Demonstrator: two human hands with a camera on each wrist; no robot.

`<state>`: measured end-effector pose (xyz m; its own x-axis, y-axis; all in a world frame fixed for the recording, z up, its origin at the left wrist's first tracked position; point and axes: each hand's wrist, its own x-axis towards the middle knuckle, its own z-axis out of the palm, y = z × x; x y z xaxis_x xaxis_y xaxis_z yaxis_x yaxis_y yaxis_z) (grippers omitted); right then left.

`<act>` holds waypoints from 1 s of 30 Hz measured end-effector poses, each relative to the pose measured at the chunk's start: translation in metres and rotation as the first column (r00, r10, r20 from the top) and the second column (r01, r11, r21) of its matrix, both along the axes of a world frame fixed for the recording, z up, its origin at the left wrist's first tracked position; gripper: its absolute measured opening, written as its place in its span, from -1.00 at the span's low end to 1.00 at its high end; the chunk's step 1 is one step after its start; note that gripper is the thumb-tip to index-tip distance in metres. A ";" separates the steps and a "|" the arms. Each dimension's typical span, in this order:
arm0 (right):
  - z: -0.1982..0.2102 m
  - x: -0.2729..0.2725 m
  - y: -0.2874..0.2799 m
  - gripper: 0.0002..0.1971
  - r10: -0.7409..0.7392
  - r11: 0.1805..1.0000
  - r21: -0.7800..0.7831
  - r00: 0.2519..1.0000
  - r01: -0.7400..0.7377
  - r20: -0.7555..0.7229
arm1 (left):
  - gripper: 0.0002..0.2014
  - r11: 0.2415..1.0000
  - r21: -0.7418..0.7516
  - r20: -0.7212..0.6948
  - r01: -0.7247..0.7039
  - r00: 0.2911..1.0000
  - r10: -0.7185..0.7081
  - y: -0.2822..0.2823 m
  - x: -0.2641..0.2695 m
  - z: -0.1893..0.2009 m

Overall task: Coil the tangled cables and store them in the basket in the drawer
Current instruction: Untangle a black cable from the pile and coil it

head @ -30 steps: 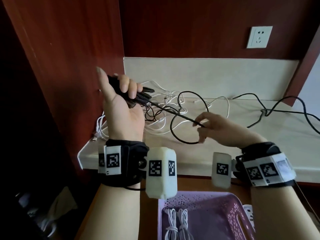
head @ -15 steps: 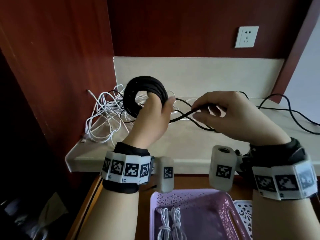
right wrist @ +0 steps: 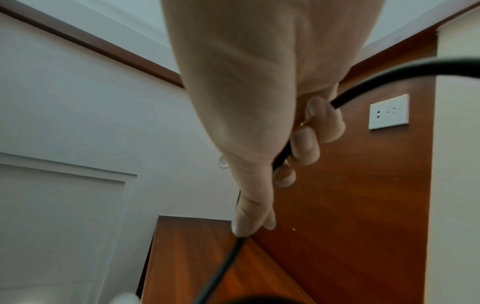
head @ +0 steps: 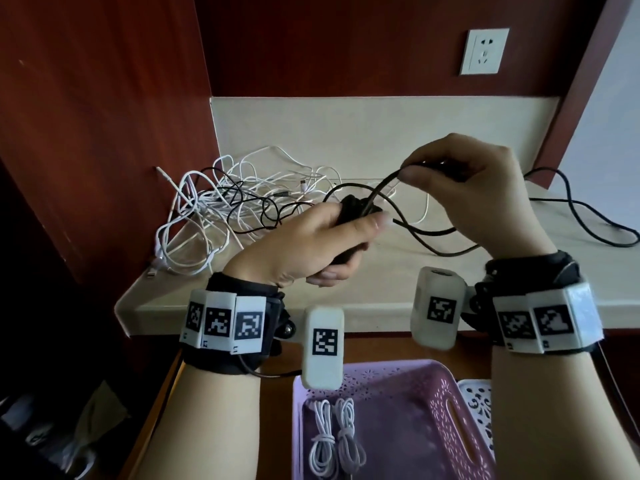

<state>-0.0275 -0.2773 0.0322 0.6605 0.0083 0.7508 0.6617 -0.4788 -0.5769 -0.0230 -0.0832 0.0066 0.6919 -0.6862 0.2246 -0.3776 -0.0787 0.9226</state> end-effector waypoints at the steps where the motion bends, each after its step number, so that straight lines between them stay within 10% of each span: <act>1: -0.002 0.003 0.000 -0.96 0.014 1.000 0.022 1.000 -0.014 0.009 | -0.57 0.999 -0.030 -0.031 0.020 0.999 -0.021 0.000 0.000 0.000; 7: -0.022 0.024 0.018 -0.75 0.196 0.980 0.036 0.976 -0.193 -0.099 | -0.56 0.878 -0.393 -0.185 0.274 0.911 -0.367 0.011 0.004 0.003; 11: -0.030 0.029 0.035 -0.59 0.350 0.937 0.080 0.906 -0.341 -0.236 | -0.53 0.456 -0.834 -0.099 0.311 0.728 -0.678 0.017 0.009 0.007; 17: -0.039 0.032 0.035 -0.86 0.275 0.942 -0.068 0.872 -0.329 -0.405 | -0.80 -0.043 -0.998 -0.018 -0.049 0.843 -0.537 0.033 0.008 0.017; 24: -0.053 0.044 0.023 -0.86 0.121 0.918 -0.294 0.895 -0.266 -0.430 | -0.50 -0.121 -0.949 -0.266 -0.292 0.944 -0.194 0.036 0.016 0.017; 30: -0.035 0.032 0.028 -0.86 0.000 0.980 -0.197 0.996 -0.017 -0.089 | -0.68 0.101 -0.905 -0.393 -0.414 0.903 0.175 0.026 0.023 0.014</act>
<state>0.0050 -0.2489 -0.0029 0.7235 0.1562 0.6724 0.6169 -0.5834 -0.5283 -0.0003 -0.0576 0.0204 0.8816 0.2720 0.3857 -0.4181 0.8293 0.3708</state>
